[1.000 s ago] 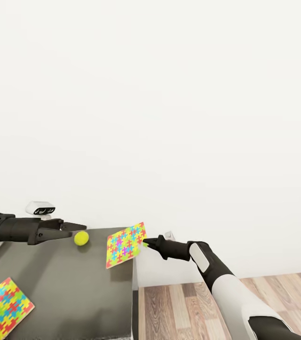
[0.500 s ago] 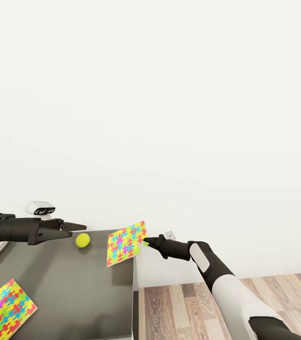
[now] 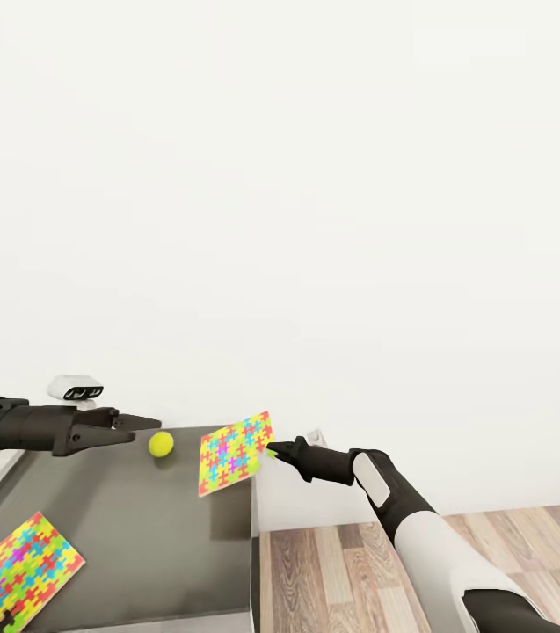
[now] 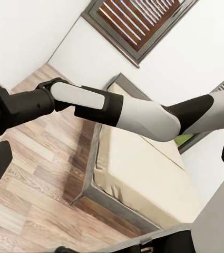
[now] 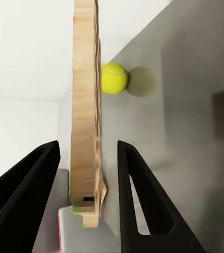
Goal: Put all the toys in the child's room - the three board games (two on the bed and one on the table), the two jigsaw puzzles on the table, and the tennis ball on the table - inside the toy box on the table in the child's room.
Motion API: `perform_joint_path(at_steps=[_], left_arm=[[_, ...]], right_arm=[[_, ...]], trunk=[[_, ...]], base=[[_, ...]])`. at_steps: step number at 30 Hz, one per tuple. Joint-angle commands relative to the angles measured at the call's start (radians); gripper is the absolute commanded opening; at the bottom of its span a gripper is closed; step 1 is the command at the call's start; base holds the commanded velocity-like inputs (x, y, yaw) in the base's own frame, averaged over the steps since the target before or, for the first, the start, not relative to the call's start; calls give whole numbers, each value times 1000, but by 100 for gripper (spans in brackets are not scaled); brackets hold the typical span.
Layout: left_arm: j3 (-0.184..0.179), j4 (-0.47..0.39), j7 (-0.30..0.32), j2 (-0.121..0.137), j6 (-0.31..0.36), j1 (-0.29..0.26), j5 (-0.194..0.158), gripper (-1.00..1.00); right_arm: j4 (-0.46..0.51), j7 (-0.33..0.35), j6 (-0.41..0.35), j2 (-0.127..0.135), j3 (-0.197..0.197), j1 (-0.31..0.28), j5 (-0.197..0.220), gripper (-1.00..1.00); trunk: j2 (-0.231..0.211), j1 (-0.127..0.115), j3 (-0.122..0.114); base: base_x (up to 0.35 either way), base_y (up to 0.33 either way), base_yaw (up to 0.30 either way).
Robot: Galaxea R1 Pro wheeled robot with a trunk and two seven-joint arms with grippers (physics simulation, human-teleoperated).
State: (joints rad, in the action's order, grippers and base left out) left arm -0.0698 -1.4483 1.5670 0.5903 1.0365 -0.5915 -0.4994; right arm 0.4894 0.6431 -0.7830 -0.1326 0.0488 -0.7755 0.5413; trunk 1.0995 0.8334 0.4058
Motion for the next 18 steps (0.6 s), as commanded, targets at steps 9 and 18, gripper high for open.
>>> perform_joint_path(at_steps=[9, 18], left_arm=[[-2, 1, 4, 2, 11, -1, 0, 100], [-1, 0, 4, 2, 11, -1, 1, 100]], right_arm=[[15, 1, -3, -1, -2, -1, -4, -100], [21, -2, -3, 3, 6, 2, -3, -100]], trunk=[[-62, -35, -27], [-125, -69, -55]], base=[[0, 0, 0], [0, 0, 0]])
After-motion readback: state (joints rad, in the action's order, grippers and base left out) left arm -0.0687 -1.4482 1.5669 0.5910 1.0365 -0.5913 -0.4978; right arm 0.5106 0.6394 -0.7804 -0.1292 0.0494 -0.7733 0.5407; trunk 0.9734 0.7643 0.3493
